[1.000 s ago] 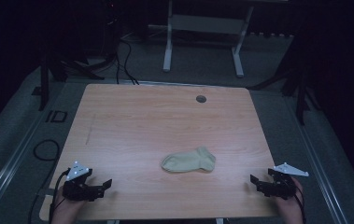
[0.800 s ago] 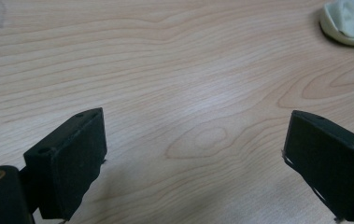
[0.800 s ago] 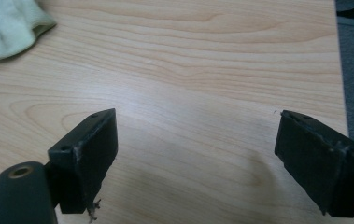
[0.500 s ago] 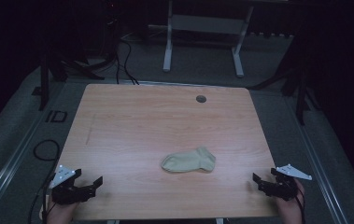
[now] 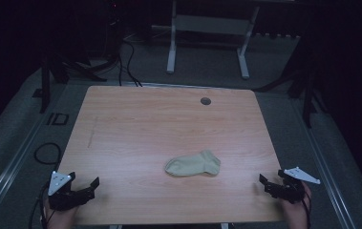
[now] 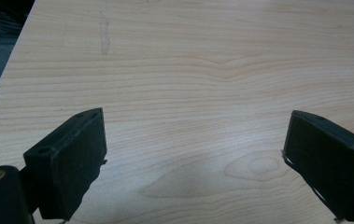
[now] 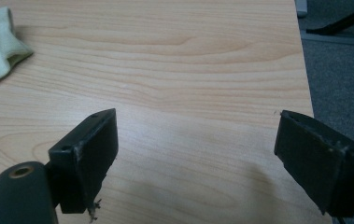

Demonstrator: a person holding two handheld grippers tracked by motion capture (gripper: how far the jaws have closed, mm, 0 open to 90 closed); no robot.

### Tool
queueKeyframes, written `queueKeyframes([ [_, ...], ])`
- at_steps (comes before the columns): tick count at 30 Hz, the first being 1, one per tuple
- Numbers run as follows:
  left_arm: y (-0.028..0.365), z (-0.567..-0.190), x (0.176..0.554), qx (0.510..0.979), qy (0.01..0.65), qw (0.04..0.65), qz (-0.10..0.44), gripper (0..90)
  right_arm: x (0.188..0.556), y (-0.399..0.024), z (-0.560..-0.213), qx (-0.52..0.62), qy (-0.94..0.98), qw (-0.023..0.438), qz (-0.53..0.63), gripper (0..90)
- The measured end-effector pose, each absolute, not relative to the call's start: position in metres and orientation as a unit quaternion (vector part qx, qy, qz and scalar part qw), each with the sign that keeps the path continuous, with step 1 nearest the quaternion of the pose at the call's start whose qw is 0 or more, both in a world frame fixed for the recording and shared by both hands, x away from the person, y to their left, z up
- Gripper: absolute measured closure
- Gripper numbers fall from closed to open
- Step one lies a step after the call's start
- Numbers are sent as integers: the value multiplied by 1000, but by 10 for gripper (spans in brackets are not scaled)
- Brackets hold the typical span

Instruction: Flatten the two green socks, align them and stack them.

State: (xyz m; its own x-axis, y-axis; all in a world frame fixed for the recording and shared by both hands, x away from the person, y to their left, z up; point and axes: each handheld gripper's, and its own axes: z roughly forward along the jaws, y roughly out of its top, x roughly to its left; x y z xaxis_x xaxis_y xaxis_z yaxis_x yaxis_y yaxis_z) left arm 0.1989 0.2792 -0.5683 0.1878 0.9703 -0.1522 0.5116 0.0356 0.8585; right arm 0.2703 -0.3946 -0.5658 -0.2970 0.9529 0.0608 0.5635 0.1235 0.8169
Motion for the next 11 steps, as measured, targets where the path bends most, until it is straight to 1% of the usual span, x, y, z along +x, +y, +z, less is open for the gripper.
queueKeyframes([
  [5, 278, -570, 200, 643, 579, 429, 260, 63, 271, -393, -566, 533, 708, 263, 381, 136],
  [11, 279, -569, 199, 638, 581, 432, 261, 63, 271, -394, -566, 537, 704, 265, 382, 136],
])
